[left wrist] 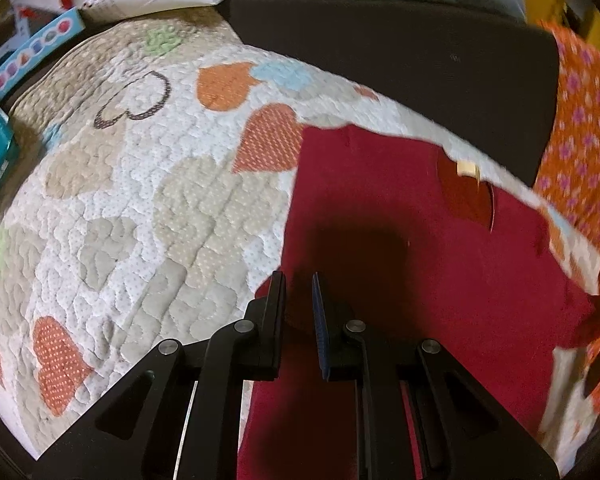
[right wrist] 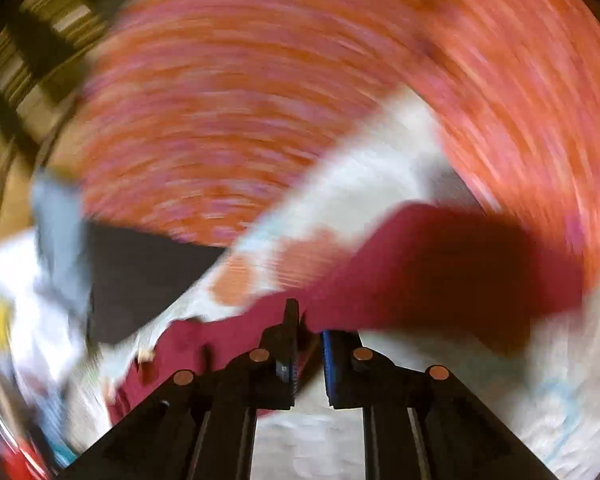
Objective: Fold small clothes
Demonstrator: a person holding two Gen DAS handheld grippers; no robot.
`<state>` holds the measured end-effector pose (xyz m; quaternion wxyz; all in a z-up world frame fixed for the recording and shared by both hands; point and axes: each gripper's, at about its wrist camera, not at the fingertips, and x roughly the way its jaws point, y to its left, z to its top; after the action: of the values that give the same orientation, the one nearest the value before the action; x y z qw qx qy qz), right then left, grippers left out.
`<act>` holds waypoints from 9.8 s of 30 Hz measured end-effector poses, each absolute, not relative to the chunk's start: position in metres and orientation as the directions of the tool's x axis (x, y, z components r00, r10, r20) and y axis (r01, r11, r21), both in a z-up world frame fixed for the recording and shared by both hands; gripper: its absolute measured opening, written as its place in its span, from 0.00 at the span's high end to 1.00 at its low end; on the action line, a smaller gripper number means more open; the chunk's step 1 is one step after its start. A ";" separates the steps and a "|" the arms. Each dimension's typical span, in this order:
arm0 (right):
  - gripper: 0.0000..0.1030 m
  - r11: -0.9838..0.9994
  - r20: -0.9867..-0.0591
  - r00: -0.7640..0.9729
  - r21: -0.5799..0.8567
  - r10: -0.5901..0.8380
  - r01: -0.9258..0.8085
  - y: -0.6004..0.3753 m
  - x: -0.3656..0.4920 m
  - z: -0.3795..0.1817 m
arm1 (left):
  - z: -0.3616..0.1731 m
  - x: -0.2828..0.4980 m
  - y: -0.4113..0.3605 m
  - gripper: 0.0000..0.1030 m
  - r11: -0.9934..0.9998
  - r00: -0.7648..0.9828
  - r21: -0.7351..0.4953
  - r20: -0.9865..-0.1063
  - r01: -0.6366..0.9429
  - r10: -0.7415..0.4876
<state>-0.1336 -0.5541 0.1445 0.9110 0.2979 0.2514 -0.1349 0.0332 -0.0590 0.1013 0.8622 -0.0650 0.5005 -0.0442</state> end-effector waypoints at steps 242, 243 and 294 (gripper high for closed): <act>0.91 0.823 -0.491 0.790 0.568 0.368 -0.030 -0.448 -0.074 0.142 | 0.158 0.044 -0.052 0.94 0.924 0.454 -0.371 -0.811 0.088 -0.369; 0.91 0.827 -0.499 0.791 0.561 0.353 -0.015 -0.450 -0.060 0.139 | 0.157 0.053 -0.053 0.94 0.925 0.456 -0.372 -0.812 0.080 -0.366; 0.82 0.970 -0.725 0.689 0.157 -0.015 0.187 -0.446 0.028 0.071 | 0.072 0.117 -0.090 0.34 0.984 0.478 -0.167 -0.861 0.056 -0.173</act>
<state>0.0281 -0.4458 0.0708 0.9123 0.1099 0.3906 -0.0553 0.1166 -0.0899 0.0723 0.8578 -0.0578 0.5063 -0.0668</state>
